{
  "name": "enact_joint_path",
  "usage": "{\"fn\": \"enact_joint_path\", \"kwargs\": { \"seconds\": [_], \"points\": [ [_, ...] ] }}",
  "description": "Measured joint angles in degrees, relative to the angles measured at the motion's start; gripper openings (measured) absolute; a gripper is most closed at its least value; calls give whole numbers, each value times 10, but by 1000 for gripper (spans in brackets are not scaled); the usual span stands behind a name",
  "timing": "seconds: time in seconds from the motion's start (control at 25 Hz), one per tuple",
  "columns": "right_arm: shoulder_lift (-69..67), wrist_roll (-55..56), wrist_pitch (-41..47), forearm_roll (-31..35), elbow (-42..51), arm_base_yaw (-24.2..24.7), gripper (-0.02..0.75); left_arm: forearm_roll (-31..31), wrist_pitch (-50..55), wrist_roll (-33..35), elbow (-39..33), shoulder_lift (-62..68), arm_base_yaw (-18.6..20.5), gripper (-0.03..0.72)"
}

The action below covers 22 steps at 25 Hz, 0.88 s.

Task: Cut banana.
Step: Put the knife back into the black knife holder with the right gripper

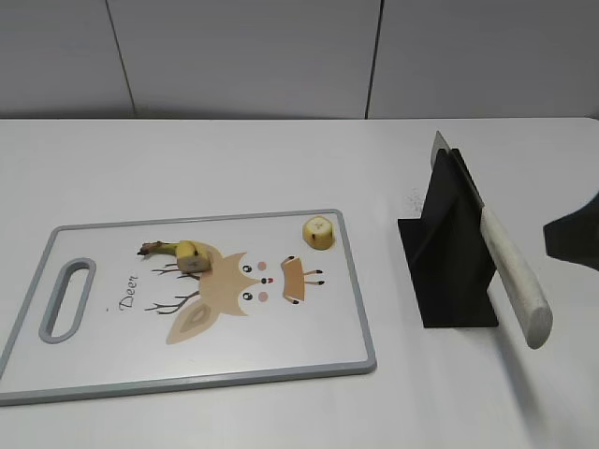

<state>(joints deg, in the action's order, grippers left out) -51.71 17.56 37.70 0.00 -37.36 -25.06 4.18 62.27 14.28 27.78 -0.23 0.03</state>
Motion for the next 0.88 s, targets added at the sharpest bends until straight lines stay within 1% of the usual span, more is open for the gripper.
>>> {"fn": "enact_joint_path", "kwargs": {
  "seconds": [0.12,0.28,0.48,0.72,0.88],
  "points": [
    [34,-71,45,0,0,0,595,0,0,0,0,0,0,535],
    [85,-160,85,0,0,0,593,0,0,0,0,0,0,535],
    [159,-238,108,40,4,0,593,0,0,0,0,0,0,535],
    [253,-257,126,50,68,0,592,0,0,0,0,0,0,535],
    [312,-258,128,50,75,0,592,0,0,0,0,0,0,535]
  ]
}}
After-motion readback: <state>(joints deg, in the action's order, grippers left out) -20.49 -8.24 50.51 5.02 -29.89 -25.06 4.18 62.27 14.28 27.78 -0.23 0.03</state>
